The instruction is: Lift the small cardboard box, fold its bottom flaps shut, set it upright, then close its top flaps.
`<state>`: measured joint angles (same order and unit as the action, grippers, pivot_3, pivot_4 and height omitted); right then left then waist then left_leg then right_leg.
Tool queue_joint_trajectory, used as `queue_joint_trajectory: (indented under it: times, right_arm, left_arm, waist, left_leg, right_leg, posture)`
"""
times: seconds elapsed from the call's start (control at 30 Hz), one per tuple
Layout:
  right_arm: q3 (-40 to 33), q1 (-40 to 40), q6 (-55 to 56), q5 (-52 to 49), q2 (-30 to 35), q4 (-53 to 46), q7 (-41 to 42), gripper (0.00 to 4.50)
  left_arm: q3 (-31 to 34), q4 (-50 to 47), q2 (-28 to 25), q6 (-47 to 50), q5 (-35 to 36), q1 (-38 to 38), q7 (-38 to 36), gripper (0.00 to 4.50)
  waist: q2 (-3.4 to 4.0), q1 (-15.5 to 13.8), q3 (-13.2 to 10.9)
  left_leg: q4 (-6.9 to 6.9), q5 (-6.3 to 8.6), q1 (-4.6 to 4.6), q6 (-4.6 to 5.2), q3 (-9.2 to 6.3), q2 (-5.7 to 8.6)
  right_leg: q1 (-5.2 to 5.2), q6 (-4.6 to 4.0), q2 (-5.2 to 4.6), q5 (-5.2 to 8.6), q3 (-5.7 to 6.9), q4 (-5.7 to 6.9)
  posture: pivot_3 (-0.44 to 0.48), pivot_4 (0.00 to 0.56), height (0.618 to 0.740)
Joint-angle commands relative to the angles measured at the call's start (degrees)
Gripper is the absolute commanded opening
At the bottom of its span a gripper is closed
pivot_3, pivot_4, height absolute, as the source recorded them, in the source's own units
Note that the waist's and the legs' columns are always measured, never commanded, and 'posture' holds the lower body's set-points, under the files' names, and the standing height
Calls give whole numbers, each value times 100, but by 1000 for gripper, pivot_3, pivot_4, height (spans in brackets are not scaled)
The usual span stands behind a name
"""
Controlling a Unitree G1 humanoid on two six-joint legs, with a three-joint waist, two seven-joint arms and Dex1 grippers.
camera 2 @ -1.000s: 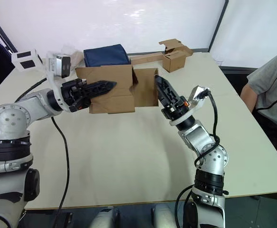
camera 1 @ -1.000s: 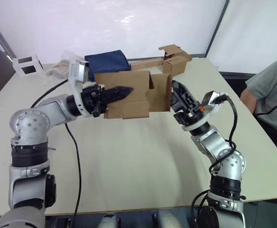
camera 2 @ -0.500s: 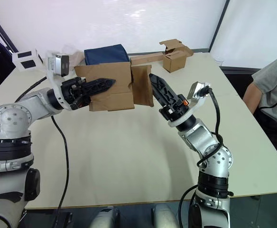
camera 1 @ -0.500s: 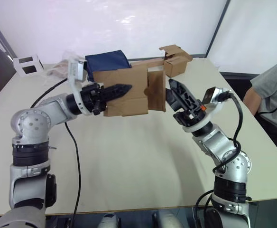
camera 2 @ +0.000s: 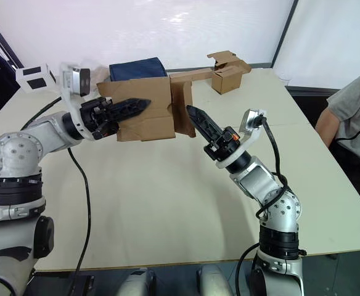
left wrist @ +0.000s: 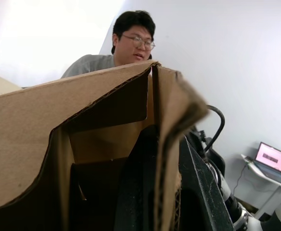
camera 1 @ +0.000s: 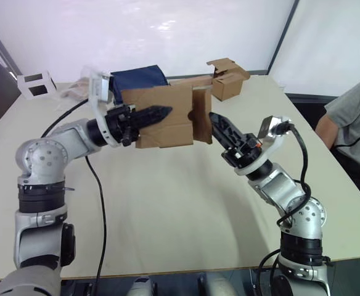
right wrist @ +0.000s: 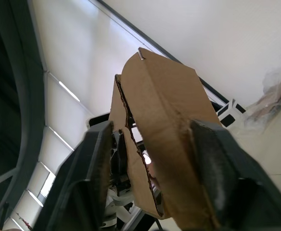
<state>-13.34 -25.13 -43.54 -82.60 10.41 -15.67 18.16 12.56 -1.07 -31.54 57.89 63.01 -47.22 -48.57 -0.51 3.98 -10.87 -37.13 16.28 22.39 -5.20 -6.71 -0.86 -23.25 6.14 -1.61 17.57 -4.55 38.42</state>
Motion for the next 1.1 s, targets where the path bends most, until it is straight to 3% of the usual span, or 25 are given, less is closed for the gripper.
queue_joint_trajectory:
  times: [0.03,1.1]
  right_arm:
    - [54,9,78,65,75,-279,86,786]
    - [526,-249,268,962,242,-714,82,786]
  left_arm:
    - [102,-75,-27,-101,21,-106,-80,0]
    - [-78,-225,-5,-224,-332,21,-308,0]
  waist:
    - [0,-1,0]
    - [0,-4,0]
  left_leg:
    - [0,0,0,0,0,0]
    - [0,0,0,0,0,0]
  right_leg:
    - [0,0,0,0,0,0]
    - [0,0,0,0,0,-1]
  posture:
    - [0,150,740]
    - [0,150,740]
